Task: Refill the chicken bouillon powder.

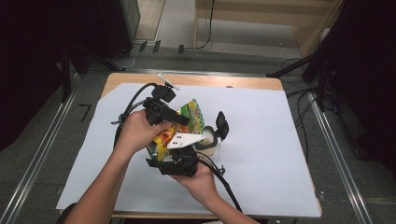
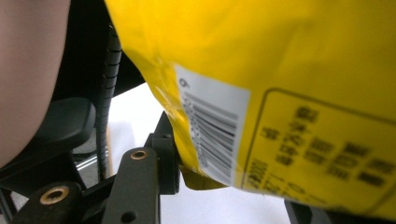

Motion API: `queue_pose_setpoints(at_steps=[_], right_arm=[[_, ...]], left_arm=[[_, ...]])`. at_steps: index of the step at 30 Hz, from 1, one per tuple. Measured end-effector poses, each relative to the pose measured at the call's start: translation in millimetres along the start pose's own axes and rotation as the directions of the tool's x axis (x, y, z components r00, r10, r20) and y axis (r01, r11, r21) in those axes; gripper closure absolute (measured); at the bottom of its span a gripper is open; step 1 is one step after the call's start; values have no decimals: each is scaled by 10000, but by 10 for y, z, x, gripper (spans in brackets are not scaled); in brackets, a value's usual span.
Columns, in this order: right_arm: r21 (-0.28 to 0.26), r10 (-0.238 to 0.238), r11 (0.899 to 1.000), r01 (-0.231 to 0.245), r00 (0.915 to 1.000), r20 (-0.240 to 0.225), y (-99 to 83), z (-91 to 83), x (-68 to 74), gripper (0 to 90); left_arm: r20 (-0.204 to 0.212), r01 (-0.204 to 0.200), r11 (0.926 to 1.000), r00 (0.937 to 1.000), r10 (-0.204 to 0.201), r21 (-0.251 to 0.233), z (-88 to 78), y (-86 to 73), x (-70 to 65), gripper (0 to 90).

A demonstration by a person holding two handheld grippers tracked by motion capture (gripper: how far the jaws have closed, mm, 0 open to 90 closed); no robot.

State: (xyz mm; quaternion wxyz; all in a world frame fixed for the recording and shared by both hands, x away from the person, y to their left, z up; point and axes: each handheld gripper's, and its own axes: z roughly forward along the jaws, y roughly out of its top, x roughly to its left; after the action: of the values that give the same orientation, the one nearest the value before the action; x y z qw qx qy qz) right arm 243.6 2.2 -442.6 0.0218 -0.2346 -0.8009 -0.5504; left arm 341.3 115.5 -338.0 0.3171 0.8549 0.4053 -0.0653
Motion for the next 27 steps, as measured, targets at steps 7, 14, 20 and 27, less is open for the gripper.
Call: queue_pose_setpoints(at_steps=[7, 14, 20, 27], right_arm=[[-13, -51, 10000, 51, 10000, 12, -7, 0, -2, 606], [27, -100, 9999, 100, 9999, 66, -8, 0, 3, 608], [84, -135, 9999, 135, 9999, 100, -8, 2, 7, 609], [120, -135, 9998, 134, 9999, 43, 2, -2, 18, 608]], left_arm=[[66, 17, 10000, 10000, -18, 68, 1, -1, -9, 816], [234, 210, 9997, 9995, -212, 113, 11, -3, -10, 813], [478, 539, 9983, 9974, -549, 206, 18, -4, 17, 813], [734, 729, 9969, 9945, -749, 302, 19, -4, 55, 810]])
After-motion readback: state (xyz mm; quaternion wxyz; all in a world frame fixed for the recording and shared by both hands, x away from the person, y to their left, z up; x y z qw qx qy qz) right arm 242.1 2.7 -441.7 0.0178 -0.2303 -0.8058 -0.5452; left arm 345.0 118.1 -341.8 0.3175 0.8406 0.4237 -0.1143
